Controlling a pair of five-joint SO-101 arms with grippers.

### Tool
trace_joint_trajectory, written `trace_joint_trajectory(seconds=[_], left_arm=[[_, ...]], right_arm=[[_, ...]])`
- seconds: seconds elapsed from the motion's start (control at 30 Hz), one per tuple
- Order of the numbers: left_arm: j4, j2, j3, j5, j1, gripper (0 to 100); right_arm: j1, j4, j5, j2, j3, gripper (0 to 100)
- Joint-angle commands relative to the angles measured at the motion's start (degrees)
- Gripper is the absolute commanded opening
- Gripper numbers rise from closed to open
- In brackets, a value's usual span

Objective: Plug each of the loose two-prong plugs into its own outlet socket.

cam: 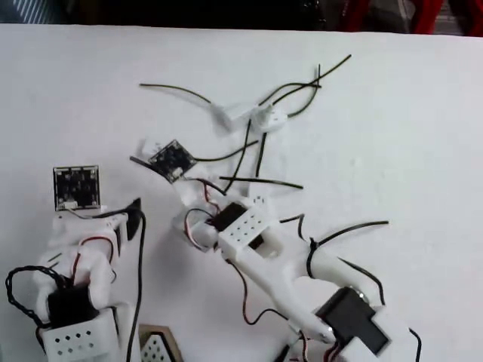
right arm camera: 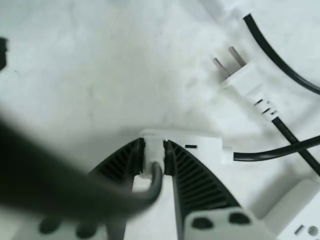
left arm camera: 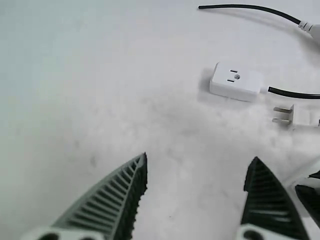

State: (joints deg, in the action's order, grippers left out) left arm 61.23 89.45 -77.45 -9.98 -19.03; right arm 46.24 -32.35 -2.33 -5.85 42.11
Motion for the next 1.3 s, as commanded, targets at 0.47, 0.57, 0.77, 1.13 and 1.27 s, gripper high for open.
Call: trace_joint_trajectory(seconds=[0.47,0.57,0.77,1.13,1.27], left_arm=[[-1.58,0.40,-0.97,0.53,-0.66,31],[-1.58,0.40,-0.97,0.53,-0.66,31],[-1.58,0.40,-1.05,0.53,-0.66,31],[-1.58,0.40,-1.49,0.53,-0.66,31],[-1.58,0.40,-1.58,0.53,-0.66,31]], right_arm=[[-2.15,-4.62,-2.90,-9.63,-1.76,1.7],[-4.09,-8.22,-2.99,-18.42,-1.76,1.7],[-8.84,-12.00,-3.52,-34.15,-1.76,1.7],[-28.53,-2.77,-5.27,-32.66,-1.41,2.0],[-33.98,5.41,-5.27,-22.37,-1.85,2.1]])
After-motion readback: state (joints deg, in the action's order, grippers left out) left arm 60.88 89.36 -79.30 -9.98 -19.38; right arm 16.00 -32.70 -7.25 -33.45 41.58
